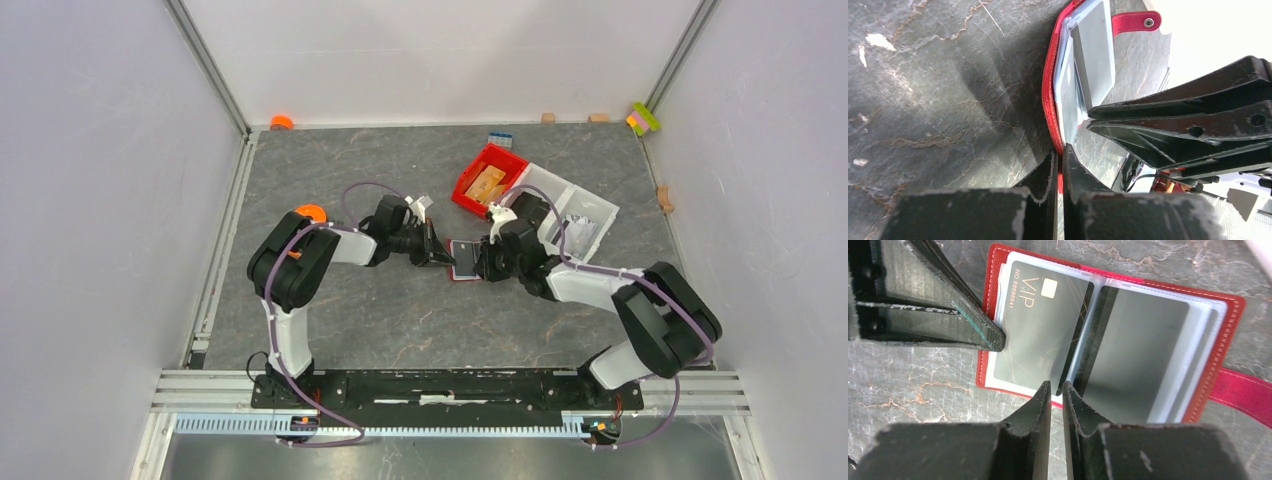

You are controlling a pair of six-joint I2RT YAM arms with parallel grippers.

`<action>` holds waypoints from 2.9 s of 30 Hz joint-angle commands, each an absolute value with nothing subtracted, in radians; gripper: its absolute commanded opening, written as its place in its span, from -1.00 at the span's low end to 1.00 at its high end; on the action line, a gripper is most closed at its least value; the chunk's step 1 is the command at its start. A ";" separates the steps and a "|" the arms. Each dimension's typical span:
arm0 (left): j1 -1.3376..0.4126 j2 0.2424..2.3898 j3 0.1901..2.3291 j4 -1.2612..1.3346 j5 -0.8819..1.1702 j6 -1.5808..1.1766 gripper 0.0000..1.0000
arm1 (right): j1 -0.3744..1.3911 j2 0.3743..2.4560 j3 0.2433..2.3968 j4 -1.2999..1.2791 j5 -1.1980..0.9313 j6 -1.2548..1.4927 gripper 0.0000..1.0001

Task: Take the credit cards out of the card holder
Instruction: Remove the credit card from the card holder.

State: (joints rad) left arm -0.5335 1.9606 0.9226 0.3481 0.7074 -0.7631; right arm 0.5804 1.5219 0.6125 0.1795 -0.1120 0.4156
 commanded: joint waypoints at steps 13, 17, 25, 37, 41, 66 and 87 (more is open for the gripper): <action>-0.543 1.669 0.782 0.523 0.722 -0.707 -0.96 | 0.565 1.101 0.318 0.618 -0.111 0.460 -0.56; -0.544 1.633 0.737 0.624 0.737 -0.726 -0.95 | 0.565 1.047 0.214 0.811 -0.138 0.482 -0.42; -0.557 1.583 0.684 0.820 0.802 -0.786 -0.95 | 0.550 1.016 0.240 0.748 -0.208 0.468 -0.38; -0.576 1.554 0.654 0.958 0.847 -0.827 -0.96 | 0.490 0.950 0.246 0.736 -0.306 0.511 -0.41; -0.577 1.551 0.651 0.981 0.856 -0.832 -0.96 | 0.467 0.929 0.234 0.745 -0.319 0.529 -0.42; -0.589 1.599 0.659 1.083 0.892 -0.896 -0.96 | 0.436 1.006 0.239 0.925 -0.549 0.641 -0.44; -0.590 1.633 0.632 1.372 0.959 -1.052 -0.96 | 0.371 1.090 0.186 1.226 -0.695 0.882 -0.45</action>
